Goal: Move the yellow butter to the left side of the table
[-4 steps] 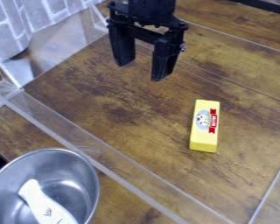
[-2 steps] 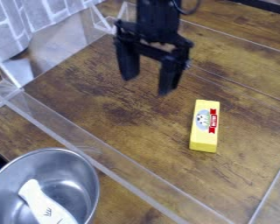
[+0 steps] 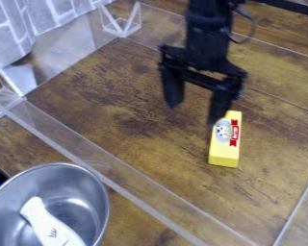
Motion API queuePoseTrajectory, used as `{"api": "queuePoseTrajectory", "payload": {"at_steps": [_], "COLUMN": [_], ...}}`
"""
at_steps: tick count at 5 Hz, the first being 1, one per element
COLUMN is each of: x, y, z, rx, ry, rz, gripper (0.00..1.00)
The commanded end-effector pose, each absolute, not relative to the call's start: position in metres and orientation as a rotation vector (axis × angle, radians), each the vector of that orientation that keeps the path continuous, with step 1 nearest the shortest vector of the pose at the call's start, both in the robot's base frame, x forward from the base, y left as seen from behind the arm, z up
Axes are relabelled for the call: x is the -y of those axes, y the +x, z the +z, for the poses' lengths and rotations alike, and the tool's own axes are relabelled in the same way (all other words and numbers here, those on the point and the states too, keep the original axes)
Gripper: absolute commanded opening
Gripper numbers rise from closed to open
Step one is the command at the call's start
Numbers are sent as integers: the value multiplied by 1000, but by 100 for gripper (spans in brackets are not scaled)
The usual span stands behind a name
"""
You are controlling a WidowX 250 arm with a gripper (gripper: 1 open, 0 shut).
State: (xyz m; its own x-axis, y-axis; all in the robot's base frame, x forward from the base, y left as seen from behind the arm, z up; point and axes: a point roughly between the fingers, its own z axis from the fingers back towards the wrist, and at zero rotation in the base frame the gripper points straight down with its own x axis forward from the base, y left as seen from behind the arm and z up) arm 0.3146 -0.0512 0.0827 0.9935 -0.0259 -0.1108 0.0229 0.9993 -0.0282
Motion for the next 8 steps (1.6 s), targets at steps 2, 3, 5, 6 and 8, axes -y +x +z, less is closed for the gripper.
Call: {"api": "queuePoseTrajectory", "payload": {"at_steps": [2, 3, 5, 6, 8], "x": [86, 82, 75, 72, 67], "y": [349, 352, 352, 351, 354], "z": [86, 90, 92, 95, 96], "rx": [-33, -4, 11, 20, 41], "ry": [-32, -61, -79, -88, -109], "rz": [-22, 7, 21, 27, 49], "gripper": [100, 100, 100, 100, 100]}}
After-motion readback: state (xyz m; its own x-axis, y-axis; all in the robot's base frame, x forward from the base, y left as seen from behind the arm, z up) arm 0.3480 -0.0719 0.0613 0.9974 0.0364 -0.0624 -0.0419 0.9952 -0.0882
